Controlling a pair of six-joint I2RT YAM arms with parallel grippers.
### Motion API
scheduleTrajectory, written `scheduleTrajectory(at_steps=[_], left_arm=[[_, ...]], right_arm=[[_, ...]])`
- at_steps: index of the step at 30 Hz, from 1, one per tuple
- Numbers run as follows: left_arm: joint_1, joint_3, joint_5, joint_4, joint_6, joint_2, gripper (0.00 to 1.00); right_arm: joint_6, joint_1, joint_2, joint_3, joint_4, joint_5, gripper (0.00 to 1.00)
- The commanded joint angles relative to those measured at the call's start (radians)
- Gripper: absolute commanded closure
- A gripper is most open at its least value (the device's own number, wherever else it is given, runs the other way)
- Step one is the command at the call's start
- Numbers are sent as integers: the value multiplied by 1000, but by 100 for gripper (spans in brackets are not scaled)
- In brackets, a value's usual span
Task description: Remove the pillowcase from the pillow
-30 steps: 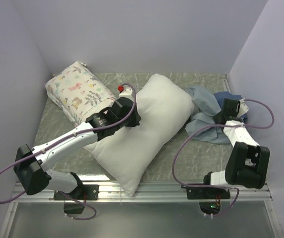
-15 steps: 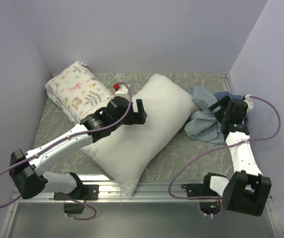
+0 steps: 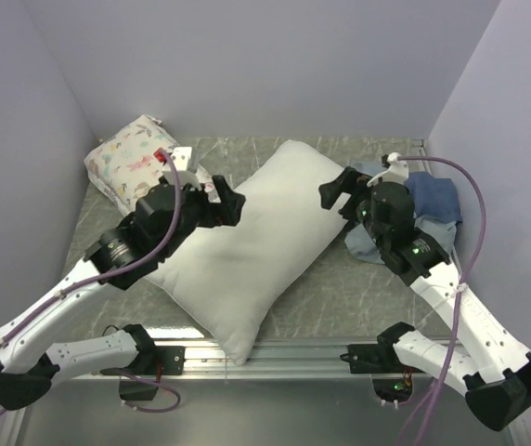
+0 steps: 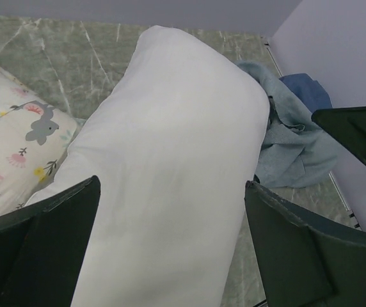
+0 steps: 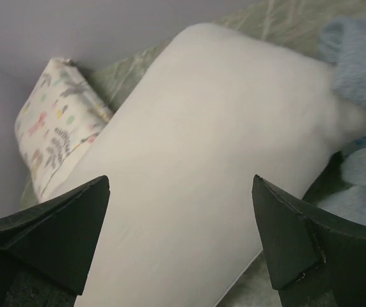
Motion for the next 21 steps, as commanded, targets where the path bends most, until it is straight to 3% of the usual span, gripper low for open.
scheduleTrajectory(at_steps=[1,10,21], left_arm=[[3,-77,-40,-26,8,-83,1],[3,-194,-63,-4,-26,-164,1],[3,-209,-73,39,-9,-192,0]], right_arm=[[-24,96,-30,26,-30,73,1],[-72,136,-109,-30,-63,131,0],[-76,136,-133,-72,-47,131,0]])
